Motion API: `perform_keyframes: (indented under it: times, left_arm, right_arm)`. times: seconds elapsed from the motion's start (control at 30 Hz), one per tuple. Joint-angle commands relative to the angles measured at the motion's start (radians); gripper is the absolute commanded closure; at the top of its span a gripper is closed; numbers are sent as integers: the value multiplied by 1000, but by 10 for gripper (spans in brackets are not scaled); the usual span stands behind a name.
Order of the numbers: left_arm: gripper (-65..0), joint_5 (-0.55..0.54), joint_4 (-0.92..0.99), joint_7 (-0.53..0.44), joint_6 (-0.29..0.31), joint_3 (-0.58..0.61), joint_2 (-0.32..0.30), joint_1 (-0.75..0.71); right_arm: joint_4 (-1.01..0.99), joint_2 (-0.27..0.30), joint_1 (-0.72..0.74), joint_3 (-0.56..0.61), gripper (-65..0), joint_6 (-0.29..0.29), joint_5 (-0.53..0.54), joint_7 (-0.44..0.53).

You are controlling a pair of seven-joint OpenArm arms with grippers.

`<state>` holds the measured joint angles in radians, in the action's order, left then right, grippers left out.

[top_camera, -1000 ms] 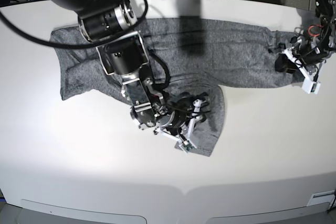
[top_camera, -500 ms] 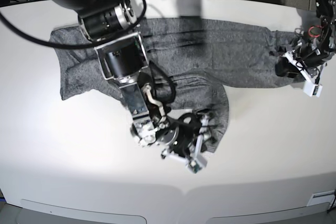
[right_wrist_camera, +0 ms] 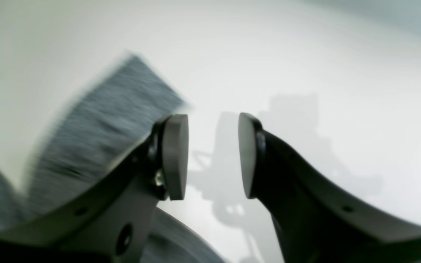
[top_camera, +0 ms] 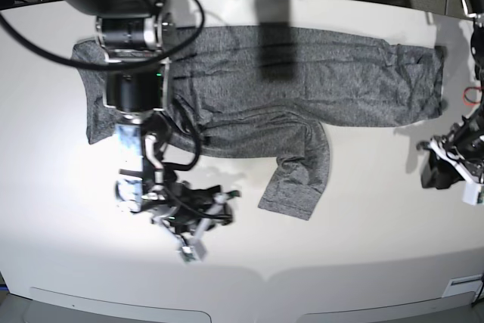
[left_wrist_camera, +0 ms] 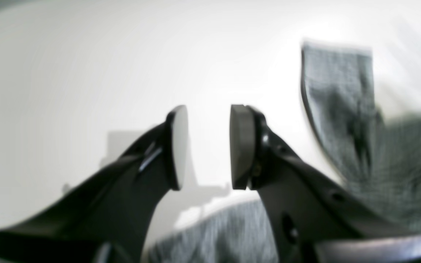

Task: Fold the T-shirt properly
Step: 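Fold the sleeve cuff with the right gripper back onto the shirt body, then move the left gripper to the folded sleeve end and grasp it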

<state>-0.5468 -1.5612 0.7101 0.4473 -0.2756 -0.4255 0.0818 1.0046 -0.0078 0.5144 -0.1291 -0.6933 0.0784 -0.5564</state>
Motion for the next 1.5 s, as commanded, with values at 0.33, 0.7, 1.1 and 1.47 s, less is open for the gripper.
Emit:
perform_keyframes:
  times: [0.33,0.7,1.1,1.47]
  left_arm:
    - [-189,50,141,-50,10,196,137,204]
    - [-189,77,720,-114,-21,422,245,537]
    - [-190,192,1077,-248,-18,422,331,641]
    - [0,329,1077,-293,-18,422,333,635]
  right_arm:
    - [200,225,-165,-166,-231,-5,140,-46]
    - [384,255,-342,-364,-231,-5,283,-96]
    - [422,254,-379,-394,-231,-5,350,-123]
    - [422,254,-379,-394,-231,-5,353,-125]
